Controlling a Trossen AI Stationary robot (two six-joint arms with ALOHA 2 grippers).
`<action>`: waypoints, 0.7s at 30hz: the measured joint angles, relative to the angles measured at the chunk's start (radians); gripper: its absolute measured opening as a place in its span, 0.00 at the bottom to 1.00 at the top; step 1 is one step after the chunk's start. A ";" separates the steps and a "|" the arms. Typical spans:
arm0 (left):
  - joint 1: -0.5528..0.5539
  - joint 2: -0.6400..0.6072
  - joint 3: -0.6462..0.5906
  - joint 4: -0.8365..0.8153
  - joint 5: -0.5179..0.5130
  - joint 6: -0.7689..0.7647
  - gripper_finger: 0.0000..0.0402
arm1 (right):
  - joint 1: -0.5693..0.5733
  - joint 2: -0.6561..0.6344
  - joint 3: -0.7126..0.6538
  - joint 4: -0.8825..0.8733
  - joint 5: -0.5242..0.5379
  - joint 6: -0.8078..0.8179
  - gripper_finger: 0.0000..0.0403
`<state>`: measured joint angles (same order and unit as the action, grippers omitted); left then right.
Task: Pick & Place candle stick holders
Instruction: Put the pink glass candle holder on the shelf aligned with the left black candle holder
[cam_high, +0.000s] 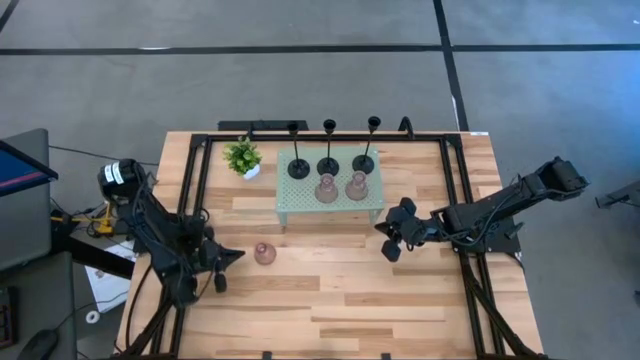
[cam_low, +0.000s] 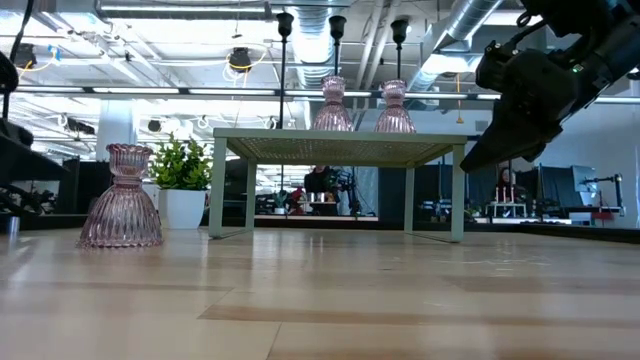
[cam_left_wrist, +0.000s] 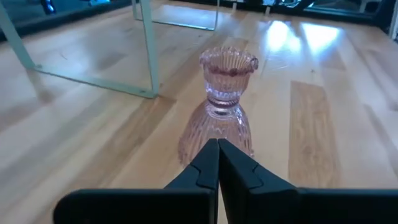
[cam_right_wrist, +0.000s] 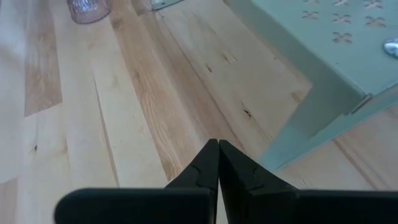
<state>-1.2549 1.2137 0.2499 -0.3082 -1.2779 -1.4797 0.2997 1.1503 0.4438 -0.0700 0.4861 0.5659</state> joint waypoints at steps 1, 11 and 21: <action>0.000 0.000 -0.012 0.031 0.000 0.002 0.01 | 0.000 0.000 0.000 0.000 0.006 0.000 0.00; 0.021 0.000 -0.026 0.087 0.000 0.087 0.02 | 0.000 0.000 0.000 0.001 0.010 0.000 0.00; 0.108 0.000 -0.026 0.147 0.041 0.112 0.24 | 0.000 0.000 0.000 0.002 0.010 0.000 0.00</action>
<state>-1.1472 1.2133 0.2241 -0.1613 -1.2369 -1.3680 0.2993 1.1503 0.4438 -0.0677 0.4957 0.5659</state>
